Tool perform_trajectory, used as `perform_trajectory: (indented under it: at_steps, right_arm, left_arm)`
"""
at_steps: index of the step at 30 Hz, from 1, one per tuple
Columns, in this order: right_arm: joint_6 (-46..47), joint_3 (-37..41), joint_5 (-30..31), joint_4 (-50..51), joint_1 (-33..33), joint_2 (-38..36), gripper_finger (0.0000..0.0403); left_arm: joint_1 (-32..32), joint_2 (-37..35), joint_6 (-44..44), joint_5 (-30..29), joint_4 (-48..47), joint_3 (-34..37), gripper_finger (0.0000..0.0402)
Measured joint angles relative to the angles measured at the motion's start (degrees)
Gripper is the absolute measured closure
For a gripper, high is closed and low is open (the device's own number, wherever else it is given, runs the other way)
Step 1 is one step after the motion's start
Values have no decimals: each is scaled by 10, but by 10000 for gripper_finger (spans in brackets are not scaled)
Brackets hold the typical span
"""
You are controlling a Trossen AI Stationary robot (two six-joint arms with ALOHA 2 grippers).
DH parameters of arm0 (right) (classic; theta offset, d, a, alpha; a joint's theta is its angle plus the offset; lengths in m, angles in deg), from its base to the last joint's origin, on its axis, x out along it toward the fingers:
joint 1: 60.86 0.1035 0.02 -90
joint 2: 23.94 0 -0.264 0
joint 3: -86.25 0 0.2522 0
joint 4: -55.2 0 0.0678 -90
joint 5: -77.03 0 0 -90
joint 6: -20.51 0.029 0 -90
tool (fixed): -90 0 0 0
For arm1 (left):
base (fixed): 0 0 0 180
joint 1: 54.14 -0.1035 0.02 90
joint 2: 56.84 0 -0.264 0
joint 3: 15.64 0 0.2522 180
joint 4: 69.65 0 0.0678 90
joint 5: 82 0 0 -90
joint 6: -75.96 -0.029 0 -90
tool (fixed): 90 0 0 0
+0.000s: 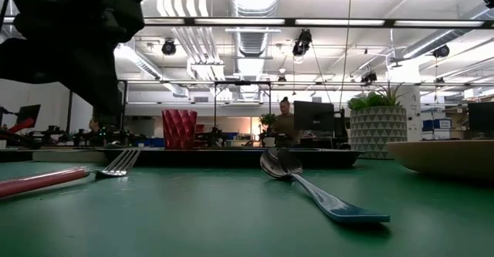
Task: Pick and place plate/cup/fork/spoon on tray
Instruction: Put the pink fork at the bottom of the red cup on the black tray
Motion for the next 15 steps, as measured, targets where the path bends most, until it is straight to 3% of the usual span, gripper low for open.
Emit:
perform_trajectory:
  at_steps: [15]
  right_arm:
    - [-17,0,0,-11,0,0,394]
  left_arm:
    - [3,16,-1,-23,-2,1,401]
